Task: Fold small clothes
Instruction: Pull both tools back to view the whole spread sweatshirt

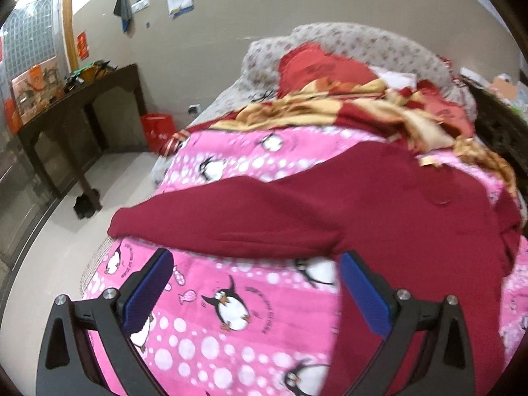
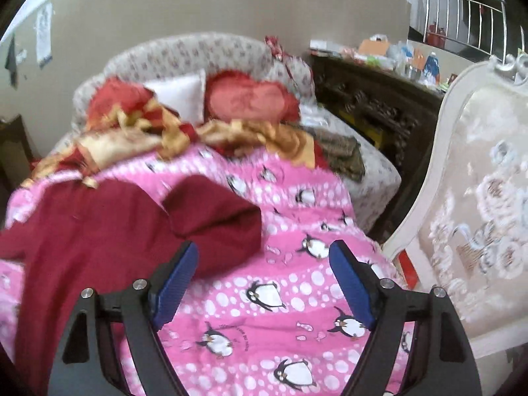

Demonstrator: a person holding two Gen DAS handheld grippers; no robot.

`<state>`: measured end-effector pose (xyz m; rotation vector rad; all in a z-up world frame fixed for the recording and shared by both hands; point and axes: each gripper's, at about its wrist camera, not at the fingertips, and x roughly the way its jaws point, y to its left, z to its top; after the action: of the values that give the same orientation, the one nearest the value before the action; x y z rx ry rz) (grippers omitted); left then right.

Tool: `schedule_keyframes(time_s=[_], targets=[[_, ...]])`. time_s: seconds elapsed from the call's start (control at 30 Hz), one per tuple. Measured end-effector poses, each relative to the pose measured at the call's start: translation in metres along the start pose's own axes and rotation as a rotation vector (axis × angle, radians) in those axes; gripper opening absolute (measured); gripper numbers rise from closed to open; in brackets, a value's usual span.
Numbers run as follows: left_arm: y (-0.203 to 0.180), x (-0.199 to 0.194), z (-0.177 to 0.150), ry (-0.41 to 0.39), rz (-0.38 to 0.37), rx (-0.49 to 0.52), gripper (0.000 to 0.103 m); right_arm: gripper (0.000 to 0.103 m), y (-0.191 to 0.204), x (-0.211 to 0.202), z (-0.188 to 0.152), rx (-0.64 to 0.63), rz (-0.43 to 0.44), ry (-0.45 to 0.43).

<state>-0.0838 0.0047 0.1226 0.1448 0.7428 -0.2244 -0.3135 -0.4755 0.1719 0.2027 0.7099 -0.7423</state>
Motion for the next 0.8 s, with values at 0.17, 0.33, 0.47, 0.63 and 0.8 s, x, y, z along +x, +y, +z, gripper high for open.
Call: schedule_keyframes(time_s=[0.17, 0.33, 0.47, 0.63, 0.8], targets=[[-0.020, -0.037, 0.006, -0.021, -0.060, -0.002, 0.103, 0.089, 0.010, -0.056, 0.018, -0.023, 0.077, -0.060], [-0.045, -0.061, 0.004, -0.053, -0.102, 0.039, 0.103, 0.090, 0.060, -0.078, 0.009, -0.149, 0.065, -0.074], [-0.065, -0.069, -0.003, -0.045, -0.135, 0.060, 0.103, 0.090, 0.107, -0.070, -0.013, -0.171, 0.076, -0.052], [-0.081, -0.073, -0.014, -0.047, -0.151, 0.088, 0.103, 0.089, 0.154, -0.054, -0.038, -0.195, 0.070, -0.030], [-0.088, -0.061, -0.027, 0.003, -0.173, 0.098, 0.103, 0.089, 0.182, -0.039, -0.057, -0.262, 0.042, 0.035]])
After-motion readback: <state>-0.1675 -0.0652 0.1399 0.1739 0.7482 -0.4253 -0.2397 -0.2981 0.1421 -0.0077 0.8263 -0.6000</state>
